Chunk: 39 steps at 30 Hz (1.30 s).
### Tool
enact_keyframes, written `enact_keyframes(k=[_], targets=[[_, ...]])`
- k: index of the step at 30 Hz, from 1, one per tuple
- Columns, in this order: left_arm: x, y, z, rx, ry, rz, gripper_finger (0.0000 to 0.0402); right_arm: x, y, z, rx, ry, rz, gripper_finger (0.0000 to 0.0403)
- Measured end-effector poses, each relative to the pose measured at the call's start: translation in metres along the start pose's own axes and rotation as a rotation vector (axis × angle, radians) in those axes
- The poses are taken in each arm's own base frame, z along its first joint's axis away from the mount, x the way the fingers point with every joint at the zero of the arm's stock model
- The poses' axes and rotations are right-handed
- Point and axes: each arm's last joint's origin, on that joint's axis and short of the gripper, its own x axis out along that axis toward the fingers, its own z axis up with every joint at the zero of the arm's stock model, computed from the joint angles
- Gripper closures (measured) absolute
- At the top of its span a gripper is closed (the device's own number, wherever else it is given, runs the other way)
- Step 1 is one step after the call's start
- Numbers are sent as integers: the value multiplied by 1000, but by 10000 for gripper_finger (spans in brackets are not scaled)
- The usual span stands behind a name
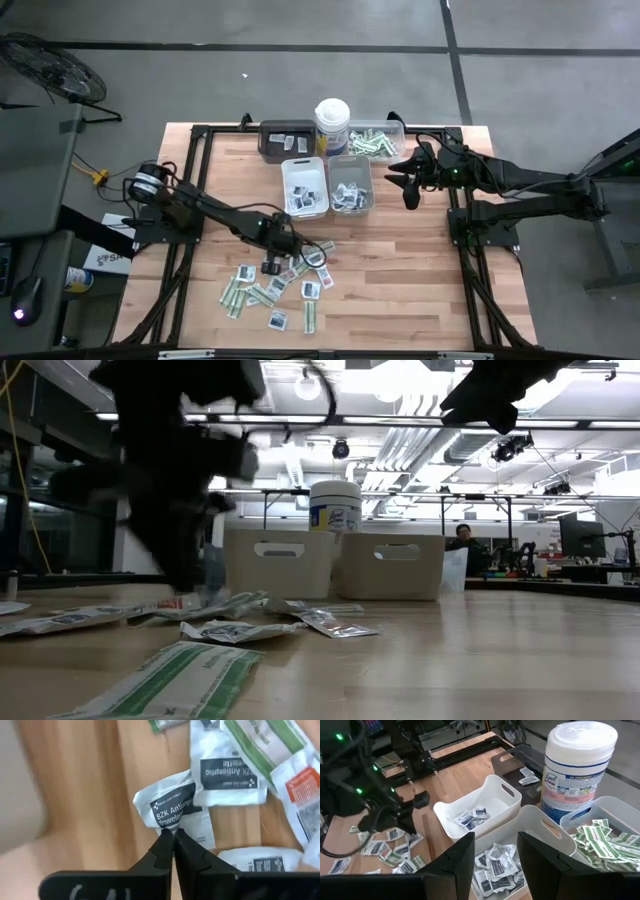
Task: Pick & Place First Aid Supplies
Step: Put the wipe into the gray bin
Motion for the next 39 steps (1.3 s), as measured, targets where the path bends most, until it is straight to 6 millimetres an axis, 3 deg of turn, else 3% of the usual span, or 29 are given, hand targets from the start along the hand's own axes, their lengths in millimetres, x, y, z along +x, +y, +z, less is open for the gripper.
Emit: enact_keyframes(k=[11, 22, 31, 39], targets=[[-56, 13, 37, 81, -102, 150, 400, 0, 0, 0, -3, -3, -10, 261], [-92, 48, 70, 77, -231, 273, 401, 6, 4, 4, 11, -15, 76, 261], [-127, 65, 92, 101, -324, 521, 401, 42, 12, 5, 269, 15, 147, 261], [-132, 68, 96, 111, -339, 624, 401, 82, 33, 1, 225, -11, 254, 261]])
